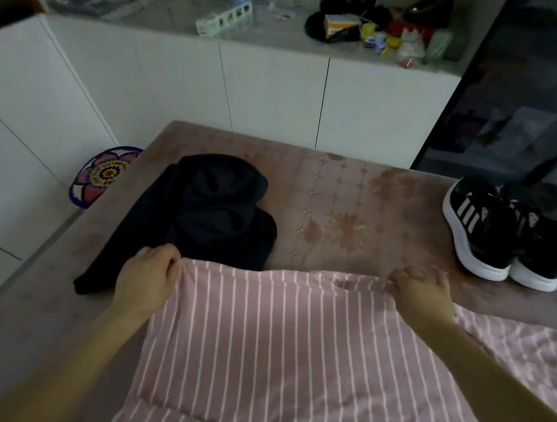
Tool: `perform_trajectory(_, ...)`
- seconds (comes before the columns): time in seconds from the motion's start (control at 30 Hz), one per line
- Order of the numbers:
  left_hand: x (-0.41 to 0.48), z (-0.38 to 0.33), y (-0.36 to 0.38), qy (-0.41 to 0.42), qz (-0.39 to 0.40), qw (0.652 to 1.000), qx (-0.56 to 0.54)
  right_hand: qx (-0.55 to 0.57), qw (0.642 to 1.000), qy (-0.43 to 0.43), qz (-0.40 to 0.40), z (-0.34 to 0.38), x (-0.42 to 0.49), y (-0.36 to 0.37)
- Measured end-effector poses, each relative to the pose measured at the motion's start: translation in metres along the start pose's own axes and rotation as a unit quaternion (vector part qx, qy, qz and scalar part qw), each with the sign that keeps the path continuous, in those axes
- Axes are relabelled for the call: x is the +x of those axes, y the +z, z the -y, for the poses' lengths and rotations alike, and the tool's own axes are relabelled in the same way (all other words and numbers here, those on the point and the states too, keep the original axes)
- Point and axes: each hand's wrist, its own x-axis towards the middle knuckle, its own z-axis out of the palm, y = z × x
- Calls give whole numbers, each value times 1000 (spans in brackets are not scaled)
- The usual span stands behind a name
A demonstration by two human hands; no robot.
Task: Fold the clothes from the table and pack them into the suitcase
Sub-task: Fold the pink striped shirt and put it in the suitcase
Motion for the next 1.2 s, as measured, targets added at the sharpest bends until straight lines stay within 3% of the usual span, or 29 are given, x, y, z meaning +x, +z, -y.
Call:
perform_trajectory(0.07, -8, 3, 0, 46, -44, 998, -22, 21, 982, -29, -186, -9, -20, -5)
perform_trajectory(0.13, -30, 19, 8, 136, -68, 988, -3, 23, 964, -71, -256, -17, -49, -4)
perform_trajectory(0.27, -83, 50, 19, 250, 26, 965, 71, 17, 966, -185, -181, -28, -101, 20)
perform_trajectory(0.33, -94, 50, 16, 231, 64, 969, 68, 46, 965, -208, -155, -31, -111, 25)
perform_trajectory(0.4, -91, 35, 3, 162, 34, 986, 13, 85, 972, -160, -148, -25, -112, 12)
perform_trajectory(0.47, -83, 12, -5, 153, 8, 988, -24, 89, 985, -99, -108, -16, -111, 10)
perform_trajectory(0.57, -76, -12, 4, 194, 50, 979, 38, 39, 996, -75, 38, -1, -118, 23)
perform_trajectory(0.63, -71, -12, 12, 145, 76, 984, 65, 35, 996, -37, 73, 9, -123, 27)
perform_trajectory(0.73, -61, 2, 10, 94, 102, 989, 60, 49, 997, -7, 58, 43, -133, 13)
perform_trajectory(0.93, -71, 48, -9, -13, 128, 991, 41, 118, 979, -163, -28, 156, -179, -6)
perform_trajectory(1.0, -72, 51, -18, -39, 99, 994, 10, 164, 963, -203, -65, 191, -194, -9)
perform_trajectory(1.1, -53, 25, -28, 50, 92, 992, -76, 187, 940, -275, -81, 244, -213, -12)
perform_trajectory(1.2, -30, -2, -25, 169, 186, 966, -59, 193, 929, -298, -105, 292, -227, 0)
